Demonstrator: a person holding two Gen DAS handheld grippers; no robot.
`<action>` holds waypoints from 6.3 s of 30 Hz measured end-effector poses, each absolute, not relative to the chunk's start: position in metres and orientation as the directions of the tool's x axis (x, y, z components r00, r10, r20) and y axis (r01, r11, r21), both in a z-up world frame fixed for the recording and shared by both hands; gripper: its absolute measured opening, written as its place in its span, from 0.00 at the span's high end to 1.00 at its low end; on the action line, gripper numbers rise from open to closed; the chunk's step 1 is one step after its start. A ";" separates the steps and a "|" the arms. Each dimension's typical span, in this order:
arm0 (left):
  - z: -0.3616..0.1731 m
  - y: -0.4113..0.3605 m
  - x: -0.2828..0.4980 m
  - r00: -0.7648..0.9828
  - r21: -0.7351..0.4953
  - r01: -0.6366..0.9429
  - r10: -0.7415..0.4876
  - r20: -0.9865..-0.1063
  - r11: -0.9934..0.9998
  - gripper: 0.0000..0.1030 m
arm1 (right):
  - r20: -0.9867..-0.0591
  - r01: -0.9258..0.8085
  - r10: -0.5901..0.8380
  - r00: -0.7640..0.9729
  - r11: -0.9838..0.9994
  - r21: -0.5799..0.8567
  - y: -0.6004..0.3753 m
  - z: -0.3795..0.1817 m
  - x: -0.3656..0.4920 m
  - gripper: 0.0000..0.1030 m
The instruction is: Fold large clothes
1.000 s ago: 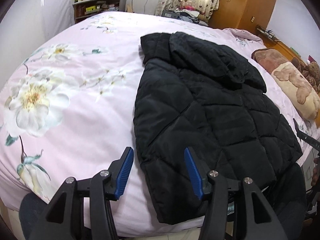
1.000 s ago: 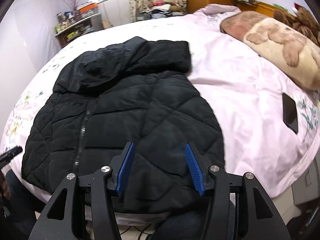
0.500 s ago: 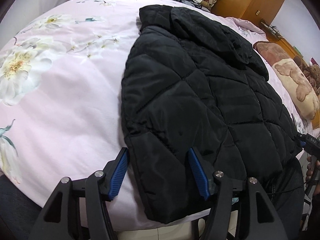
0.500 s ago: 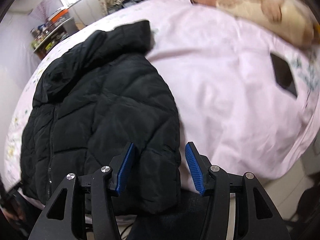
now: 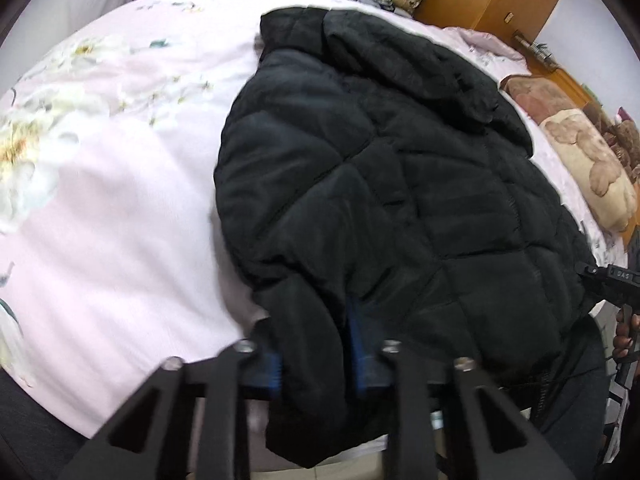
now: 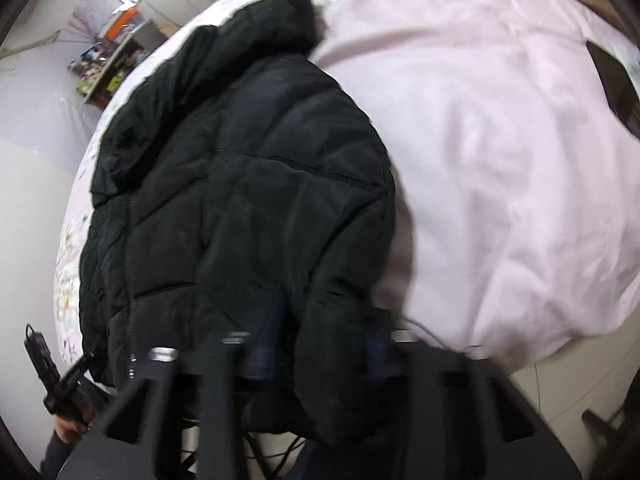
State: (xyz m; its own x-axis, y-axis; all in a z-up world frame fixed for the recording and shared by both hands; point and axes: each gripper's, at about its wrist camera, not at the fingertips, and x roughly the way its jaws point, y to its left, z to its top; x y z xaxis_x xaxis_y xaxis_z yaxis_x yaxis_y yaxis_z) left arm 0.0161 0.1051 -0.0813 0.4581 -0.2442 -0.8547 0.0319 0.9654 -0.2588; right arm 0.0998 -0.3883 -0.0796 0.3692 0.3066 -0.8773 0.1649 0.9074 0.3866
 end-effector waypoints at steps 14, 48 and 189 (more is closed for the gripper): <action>0.034 0.158 -0.032 0.661 -0.441 0.080 -0.378 -0.648 0.894 0.85 | -0.728 0.050 0.415 0.545 0.851 0.523 -0.371 0.023 0.050 0.88; 0.070 0.173 0.169 0.742 -0.563 0.008 -0.382 -0.551 0.827 0.85 | -0.618 0.105 0.389 0.683 0.785 0.610 -0.364 0.073 0.198 0.87; -0.071 0.016 0.388 0.530 -0.144 0.144 -0.199 -0.825 0.979 0.30 | -0.880 -0.020 0.121 0.460 0.992 0.127 -0.232 -0.082 0.381 0.55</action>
State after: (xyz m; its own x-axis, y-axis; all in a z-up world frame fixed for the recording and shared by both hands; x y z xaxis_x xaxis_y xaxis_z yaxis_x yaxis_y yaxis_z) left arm 0.3882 0.0159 -0.0708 0.5296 -0.1992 -0.8245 0.1443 0.9790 -0.1438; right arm 0.3807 -0.2316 -0.0816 0.4600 0.1214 -0.8796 -0.0196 0.9918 0.1266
